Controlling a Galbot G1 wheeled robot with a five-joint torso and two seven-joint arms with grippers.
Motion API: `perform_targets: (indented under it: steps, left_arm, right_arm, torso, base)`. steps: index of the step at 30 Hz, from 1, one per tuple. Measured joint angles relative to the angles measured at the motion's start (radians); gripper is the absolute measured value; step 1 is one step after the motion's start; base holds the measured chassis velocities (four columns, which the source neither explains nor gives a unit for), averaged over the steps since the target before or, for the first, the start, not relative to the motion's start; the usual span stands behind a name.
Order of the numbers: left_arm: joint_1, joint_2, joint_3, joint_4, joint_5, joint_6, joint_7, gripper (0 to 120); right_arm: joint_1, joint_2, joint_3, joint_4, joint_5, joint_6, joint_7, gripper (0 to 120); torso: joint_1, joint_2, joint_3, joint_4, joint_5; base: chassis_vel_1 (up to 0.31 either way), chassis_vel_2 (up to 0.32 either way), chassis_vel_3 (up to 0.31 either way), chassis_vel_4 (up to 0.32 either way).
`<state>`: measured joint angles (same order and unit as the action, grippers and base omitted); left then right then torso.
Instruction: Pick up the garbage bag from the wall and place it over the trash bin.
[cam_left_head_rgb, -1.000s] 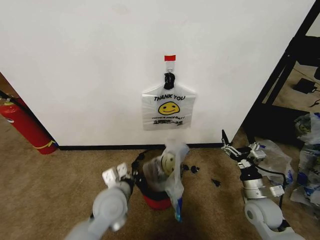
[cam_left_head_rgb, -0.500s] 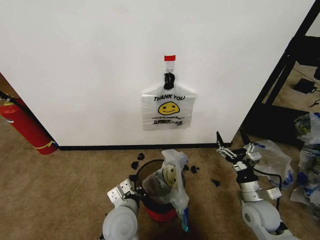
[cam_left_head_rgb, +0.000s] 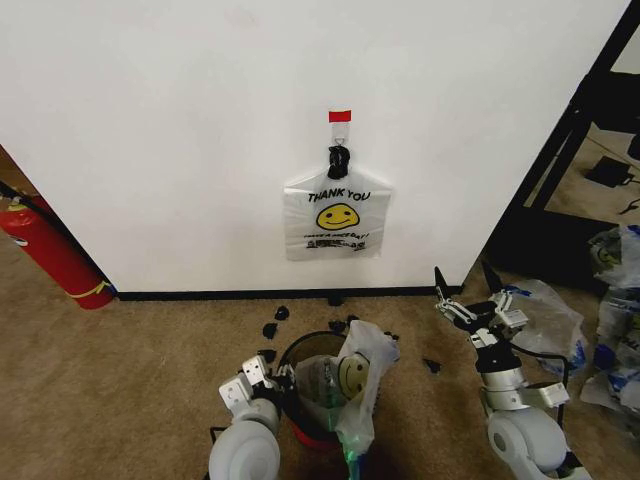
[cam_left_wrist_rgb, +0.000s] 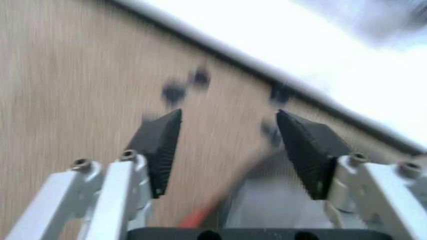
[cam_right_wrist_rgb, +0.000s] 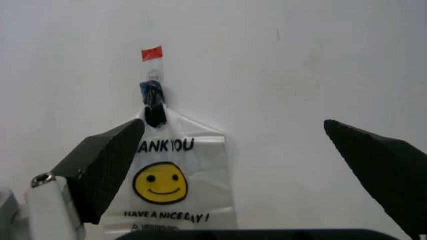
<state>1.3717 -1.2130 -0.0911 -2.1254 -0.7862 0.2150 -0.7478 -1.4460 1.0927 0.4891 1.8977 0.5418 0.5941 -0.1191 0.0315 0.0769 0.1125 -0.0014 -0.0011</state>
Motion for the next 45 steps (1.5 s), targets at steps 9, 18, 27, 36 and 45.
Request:
perform_targets:
  steps: [9, 18, 27, 36, 45]
  left_arm:
    - [0.084, 0.069, 0.071, -0.137, 0.200, -0.059, 0.310, 98]
    - [0.089, 0.089, 0.258, -0.026, 0.381, 0.002, 0.389, 113]
    - [-0.006, 0.124, 0.357, 0.040, 0.363, 0.048, 0.392, 113]
    - [-0.115, 0.147, 0.417, 0.020, 0.134, 0.134, 0.328, 97]
    - [-0.154, 0.140, 0.440, 0.021, 0.060, 0.126, 0.312, 66]
  right_arm:
    - [0.001, -0.004, 0.000, -0.017, 0.001, 0.001, -0.002, 100]
    - [0.010, -0.096, 0.047, -0.129, 0.156, 0.013, -0.318, 100]
    - [0.028, -0.119, 0.068, -0.201, 0.213, 0.018, -0.622, 100]
    - [0.028, -0.085, 0.061, -0.204, 0.187, 0.021, -0.603, 100]
    - [0.027, -0.078, 0.057, -0.215, 0.173, 0.026, -0.593, 100]
  torso:
    - [0.000, 0.000, 0.000, 0.0001, 0.0003]
    - [0.000, 0.000, 0.000, -0.0002, 0.0005]
    - [0.000, 0.000, 0.000, 0.0001, 0.0003]
    - [0.000, 0.000, 0.000, -0.0002, 0.0003]
    - [0.000, 0.000, 0.000, -0.0001, 0.0002]
  base:
    - [0.000, 0.000, 0.000, 0.000]
    - [0.000, 0.000, 0.000, 0.000]
    - [0.000, 0.000, 0.000, 0.000]
    - [0.000, 0.000, 0.000, 0.000]
    - [0.000, 0.000, 0.000, 0.000]
